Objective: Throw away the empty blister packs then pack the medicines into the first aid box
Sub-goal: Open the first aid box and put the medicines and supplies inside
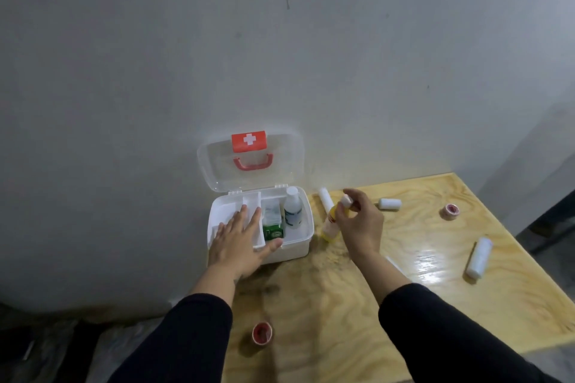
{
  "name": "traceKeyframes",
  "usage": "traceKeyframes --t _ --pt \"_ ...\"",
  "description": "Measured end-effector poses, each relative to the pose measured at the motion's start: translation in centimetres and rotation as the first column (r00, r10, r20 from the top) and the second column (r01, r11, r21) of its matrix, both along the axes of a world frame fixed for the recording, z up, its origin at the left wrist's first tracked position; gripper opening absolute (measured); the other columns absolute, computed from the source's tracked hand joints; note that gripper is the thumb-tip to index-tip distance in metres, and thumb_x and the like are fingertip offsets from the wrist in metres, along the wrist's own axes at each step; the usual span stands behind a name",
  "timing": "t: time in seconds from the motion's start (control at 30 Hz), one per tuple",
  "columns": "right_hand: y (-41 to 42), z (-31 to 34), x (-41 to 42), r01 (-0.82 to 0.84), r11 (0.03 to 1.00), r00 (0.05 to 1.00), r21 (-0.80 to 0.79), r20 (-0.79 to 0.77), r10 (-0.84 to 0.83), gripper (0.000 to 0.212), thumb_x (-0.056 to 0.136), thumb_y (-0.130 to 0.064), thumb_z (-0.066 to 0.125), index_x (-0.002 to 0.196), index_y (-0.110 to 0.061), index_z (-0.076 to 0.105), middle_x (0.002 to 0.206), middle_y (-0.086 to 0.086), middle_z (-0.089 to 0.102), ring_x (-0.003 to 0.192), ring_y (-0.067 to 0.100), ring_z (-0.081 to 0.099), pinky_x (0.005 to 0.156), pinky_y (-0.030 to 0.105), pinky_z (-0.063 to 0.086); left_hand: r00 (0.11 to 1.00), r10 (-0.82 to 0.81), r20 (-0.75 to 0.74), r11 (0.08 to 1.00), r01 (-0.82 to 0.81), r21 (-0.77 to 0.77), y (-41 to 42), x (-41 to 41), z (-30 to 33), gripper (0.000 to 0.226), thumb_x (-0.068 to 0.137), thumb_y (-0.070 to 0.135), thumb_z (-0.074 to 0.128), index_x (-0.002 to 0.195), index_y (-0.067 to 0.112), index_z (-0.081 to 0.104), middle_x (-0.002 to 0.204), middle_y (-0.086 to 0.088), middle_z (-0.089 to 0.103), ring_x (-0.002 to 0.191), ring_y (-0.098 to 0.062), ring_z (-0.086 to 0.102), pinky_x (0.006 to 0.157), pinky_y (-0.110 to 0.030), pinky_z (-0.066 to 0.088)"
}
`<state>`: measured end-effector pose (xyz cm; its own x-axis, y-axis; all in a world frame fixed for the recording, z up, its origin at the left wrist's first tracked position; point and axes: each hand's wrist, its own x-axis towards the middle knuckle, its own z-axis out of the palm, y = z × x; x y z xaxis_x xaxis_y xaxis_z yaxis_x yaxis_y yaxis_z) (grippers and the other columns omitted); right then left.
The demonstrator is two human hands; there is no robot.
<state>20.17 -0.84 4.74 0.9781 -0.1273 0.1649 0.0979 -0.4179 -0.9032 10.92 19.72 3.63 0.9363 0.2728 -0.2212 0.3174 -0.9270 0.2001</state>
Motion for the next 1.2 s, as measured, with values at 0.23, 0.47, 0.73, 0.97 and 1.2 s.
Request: traceKeyframes --t 0.23,0.47,0.73,0.97,1.2 --pt "0.2 5.8 1.9 -0.073 0.996 0.971 -0.057 0.223 0.084 0.019 0.082 -0.010 0.069 0.100 -0.013 0.072 0.097 0.002 0.074 0.083 0.013 0.066 0.079 0.025 0.054 1.000 -0.013 0.008 1.000 0.013 -0.016 0.2 0.0 0.2 0.091 0.082 0.079 0.026 0.153 0.032 -0.004 0.163 0.000 -0.010 0.151 -0.021 -0.004 0.122 -0.046 0.000" --pt "4.1 7.7 0.7 -0.260 0.966 0.952 -0.009 0.166 0.257 0.020 0.081 -0.013 0.070 0.101 -0.016 0.072 0.087 -0.001 0.072 0.083 0.015 0.069 0.080 0.028 0.057 0.999 -0.038 -0.013 0.999 0.038 0.017 0.2 0.2 0.4 0.089 0.084 0.077 0.026 0.154 0.028 0.000 0.163 -0.003 -0.009 0.151 -0.023 -0.002 0.120 -0.048 0.002" --pt "6.5 4.0 -1.0 -0.422 0.868 0.885 -0.261 0.089 0.457 0.023 0.080 -0.010 0.067 0.103 -0.015 0.071 0.102 0.000 0.073 0.084 0.008 0.061 0.083 0.026 0.054 1.000 0.008 -0.017 0.999 -0.007 0.032 0.1 0.2 -0.1 0.092 0.080 0.082 0.023 0.153 0.033 -0.003 0.163 0.001 -0.011 0.151 -0.020 -0.005 0.120 -0.046 -0.001" --pt "7.0 3.2 0.1 -0.411 0.821 0.879 -0.395 0.068 0.473 0.026 0.084 -0.010 0.062 0.109 -0.013 0.067 0.109 0.001 0.069 0.089 0.009 0.060 0.076 0.015 0.043 1.000 0.022 0.007 1.000 -0.023 0.015 0.1 0.0 -0.3 0.090 0.079 0.083 0.022 0.152 0.037 -0.005 0.163 0.003 -0.012 0.150 -0.018 -0.007 0.120 -0.043 -0.005" --pt "6.3 1.1 -0.1 -0.432 0.787 0.869 -0.440 0.029 0.494 0.023 0.084 -0.008 0.061 0.105 -0.009 0.068 0.107 0.004 0.069 0.092 0.015 0.063 0.064 0.006 0.032 1.000 0.003 0.022 1.000 -0.003 0.013 0.2 -0.1 -0.4 0.090 0.079 0.083 0.020 0.152 0.036 -0.005 0.163 0.002 -0.013 0.150 -0.019 -0.008 0.120 -0.042 -0.005"
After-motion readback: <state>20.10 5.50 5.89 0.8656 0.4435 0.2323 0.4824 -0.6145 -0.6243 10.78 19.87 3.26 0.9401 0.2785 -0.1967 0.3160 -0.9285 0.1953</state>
